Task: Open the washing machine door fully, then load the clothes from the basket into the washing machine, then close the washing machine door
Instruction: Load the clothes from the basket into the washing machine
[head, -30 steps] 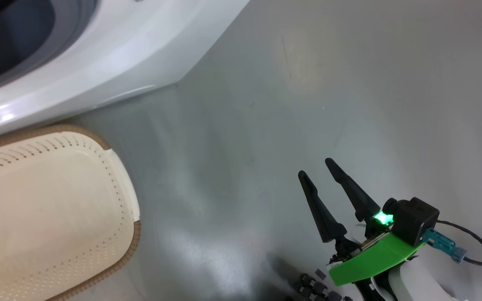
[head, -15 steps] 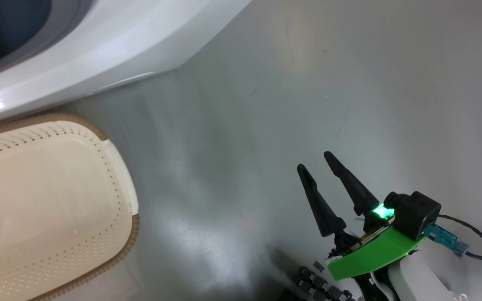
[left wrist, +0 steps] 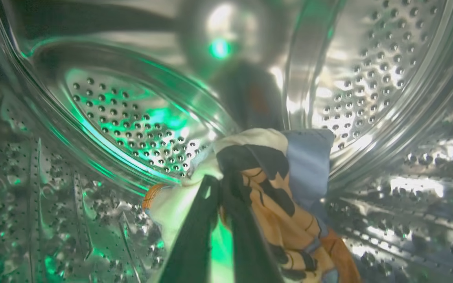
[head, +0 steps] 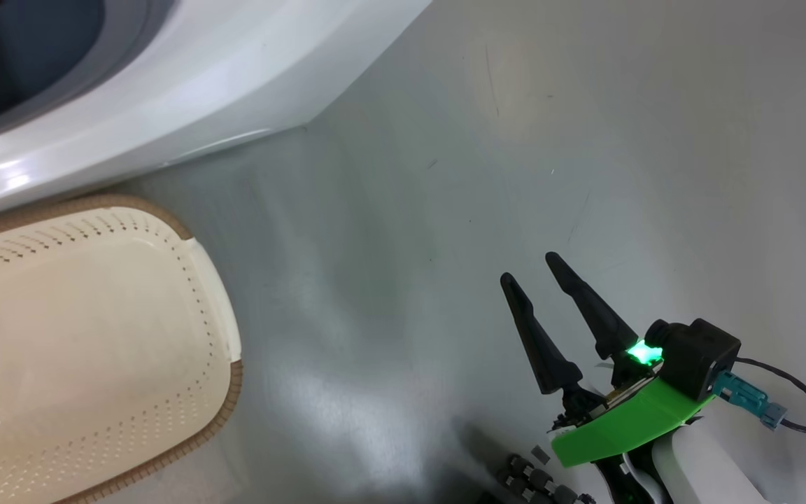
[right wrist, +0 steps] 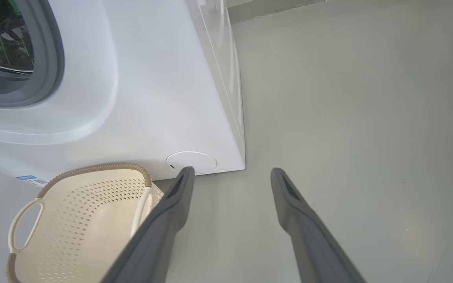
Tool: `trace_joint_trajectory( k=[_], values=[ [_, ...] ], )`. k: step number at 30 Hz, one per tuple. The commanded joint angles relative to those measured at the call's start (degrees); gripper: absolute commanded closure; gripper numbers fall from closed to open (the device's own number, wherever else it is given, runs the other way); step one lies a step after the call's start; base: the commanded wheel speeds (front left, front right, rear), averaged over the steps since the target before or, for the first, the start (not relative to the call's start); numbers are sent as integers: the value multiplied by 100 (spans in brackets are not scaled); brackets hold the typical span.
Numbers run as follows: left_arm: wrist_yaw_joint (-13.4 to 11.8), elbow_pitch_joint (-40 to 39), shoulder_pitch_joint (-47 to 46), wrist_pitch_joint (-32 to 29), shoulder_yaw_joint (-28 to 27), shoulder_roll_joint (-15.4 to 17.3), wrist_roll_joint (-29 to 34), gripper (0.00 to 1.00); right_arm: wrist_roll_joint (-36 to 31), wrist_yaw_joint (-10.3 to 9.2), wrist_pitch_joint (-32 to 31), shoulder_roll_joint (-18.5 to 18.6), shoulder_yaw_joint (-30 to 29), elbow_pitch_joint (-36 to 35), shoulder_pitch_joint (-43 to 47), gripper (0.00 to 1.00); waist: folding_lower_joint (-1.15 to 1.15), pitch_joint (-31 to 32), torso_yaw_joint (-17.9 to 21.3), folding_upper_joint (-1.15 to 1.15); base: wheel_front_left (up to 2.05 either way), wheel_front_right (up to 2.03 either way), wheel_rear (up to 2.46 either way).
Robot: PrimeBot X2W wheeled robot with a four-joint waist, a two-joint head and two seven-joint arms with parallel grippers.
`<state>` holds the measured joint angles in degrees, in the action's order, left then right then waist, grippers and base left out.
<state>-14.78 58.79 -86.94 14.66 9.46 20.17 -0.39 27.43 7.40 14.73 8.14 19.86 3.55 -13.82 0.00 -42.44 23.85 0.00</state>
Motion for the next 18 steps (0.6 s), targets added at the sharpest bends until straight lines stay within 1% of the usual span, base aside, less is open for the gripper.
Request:
trace_joint_trajectory(
  k=[1,8,12,18],
  values=[
    [-25,67,-139,-42,6,143,-29,0,30,9,27,98,68,-80,159,0,0,45,-14,0,0,0,0],
    [-23,763,-277,-355,-28,-5,-199,0,4,9,27,103,5,-66,219,0,0,163,-46,0,0,0,0],
    [-70,1162,-245,-810,-31,-107,-276,0,-15,9,27,116,-16,-46,276,0,0,281,-107,0,0,0,0],
    [-100,1306,-143,-890,-28,-268,-385,0,-45,9,27,124,-22,-56,336,0,0,470,-189,0,0,0,0]
  ],
)
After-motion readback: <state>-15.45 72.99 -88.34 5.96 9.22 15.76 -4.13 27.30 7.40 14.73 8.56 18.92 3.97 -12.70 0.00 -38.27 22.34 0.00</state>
